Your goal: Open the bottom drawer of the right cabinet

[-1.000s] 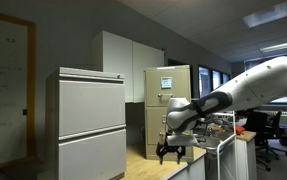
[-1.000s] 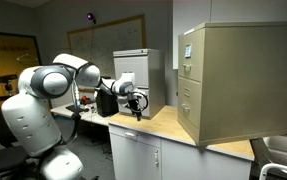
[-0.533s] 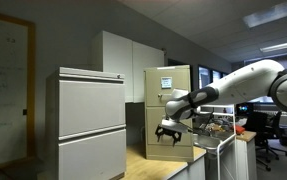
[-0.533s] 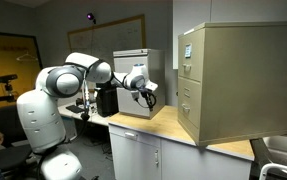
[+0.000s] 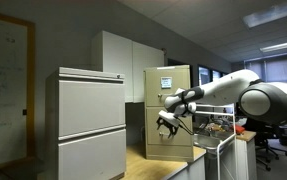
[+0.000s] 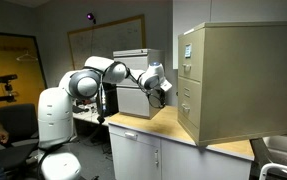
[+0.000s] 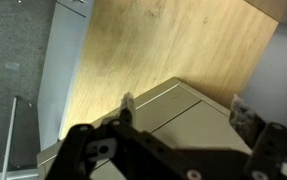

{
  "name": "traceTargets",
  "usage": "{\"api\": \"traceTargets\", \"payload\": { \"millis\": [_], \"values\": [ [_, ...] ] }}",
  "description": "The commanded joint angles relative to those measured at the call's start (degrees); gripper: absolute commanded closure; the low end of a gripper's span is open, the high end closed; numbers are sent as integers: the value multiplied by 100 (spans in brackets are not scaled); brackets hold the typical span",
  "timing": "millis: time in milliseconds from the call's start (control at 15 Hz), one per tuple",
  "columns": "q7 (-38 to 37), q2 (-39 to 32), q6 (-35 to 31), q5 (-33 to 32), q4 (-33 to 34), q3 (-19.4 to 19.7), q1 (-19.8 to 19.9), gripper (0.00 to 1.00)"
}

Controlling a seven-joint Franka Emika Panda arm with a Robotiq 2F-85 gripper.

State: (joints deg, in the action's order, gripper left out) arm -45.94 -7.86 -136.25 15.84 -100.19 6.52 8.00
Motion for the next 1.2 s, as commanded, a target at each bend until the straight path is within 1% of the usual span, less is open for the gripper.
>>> {"api": "traceTargets", "payload": {
  "millis": [0,133,333,533,800,1133],
  "values": [
    [-504,-551,-92,570,685,166,115,0],
    [-759,-763,-217,848,854,244,218,0],
    [-1068,-1072,-334,1083,1081,326,370,0],
    [-1371,-1407,-344,1085,1358,399,483,0],
    [-1811,-1887,-253,918,1832,461,544,0],
    [-2100,-2432,16,708,2332,454,468,0]
  ]
}}
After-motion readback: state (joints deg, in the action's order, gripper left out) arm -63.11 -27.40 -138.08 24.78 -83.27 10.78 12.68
